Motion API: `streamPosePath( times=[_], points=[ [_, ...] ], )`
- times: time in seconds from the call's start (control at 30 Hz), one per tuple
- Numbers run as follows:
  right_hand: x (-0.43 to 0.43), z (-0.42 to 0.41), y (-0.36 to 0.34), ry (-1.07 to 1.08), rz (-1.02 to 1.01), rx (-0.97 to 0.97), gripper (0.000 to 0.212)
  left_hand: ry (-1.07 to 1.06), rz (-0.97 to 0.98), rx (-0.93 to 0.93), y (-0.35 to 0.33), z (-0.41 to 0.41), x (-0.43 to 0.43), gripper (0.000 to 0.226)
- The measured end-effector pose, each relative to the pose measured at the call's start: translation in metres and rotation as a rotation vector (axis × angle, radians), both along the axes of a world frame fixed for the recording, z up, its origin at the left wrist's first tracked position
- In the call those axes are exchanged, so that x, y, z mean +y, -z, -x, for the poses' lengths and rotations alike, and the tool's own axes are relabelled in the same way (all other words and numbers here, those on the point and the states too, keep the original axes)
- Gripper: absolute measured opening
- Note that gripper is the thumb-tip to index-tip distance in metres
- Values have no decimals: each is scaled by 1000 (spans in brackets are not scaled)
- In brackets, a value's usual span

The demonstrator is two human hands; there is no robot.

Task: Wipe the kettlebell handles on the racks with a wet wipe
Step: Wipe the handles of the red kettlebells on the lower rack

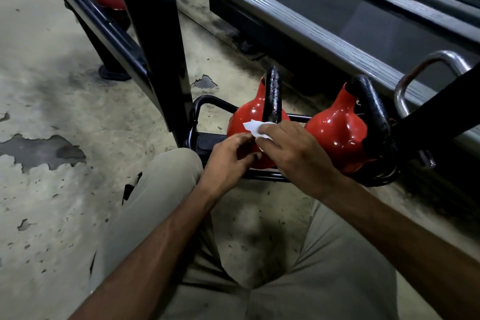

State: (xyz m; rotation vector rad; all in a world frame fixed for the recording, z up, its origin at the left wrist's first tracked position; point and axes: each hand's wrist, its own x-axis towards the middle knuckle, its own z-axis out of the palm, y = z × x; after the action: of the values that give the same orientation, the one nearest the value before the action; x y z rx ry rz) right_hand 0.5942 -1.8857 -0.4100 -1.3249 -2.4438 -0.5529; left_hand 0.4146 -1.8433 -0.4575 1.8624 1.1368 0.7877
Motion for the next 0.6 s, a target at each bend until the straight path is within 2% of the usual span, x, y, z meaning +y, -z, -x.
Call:
streamPosePath(
  times=[0.13,0.2,0.27,0.4,0.47,0.5,0.6],
  points=[
    [-14,11,18,242,-9,563,9,6,-13,-30,0,0,-1,46],
    [-17,20,15,370,29,908,10,0,-18,-26,-1,0,0,47],
    [-7,26,15,470,131,1216,17,-2,-24,-23,0,0,1,49],
    [24,28,12,513,443,1602,30,-20,-21,-19,1,-1,2,49],
    [30,22,7,490,589,1764,32,-22,-27,-10,2,-2,2,50],
    [29,19,5,454,636,1783,31,-20,-27,-9,2,-2,2,50],
    [11,15,15,404,558,1686,22,-10,-21,-18,0,-2,2,50]
  ],
)
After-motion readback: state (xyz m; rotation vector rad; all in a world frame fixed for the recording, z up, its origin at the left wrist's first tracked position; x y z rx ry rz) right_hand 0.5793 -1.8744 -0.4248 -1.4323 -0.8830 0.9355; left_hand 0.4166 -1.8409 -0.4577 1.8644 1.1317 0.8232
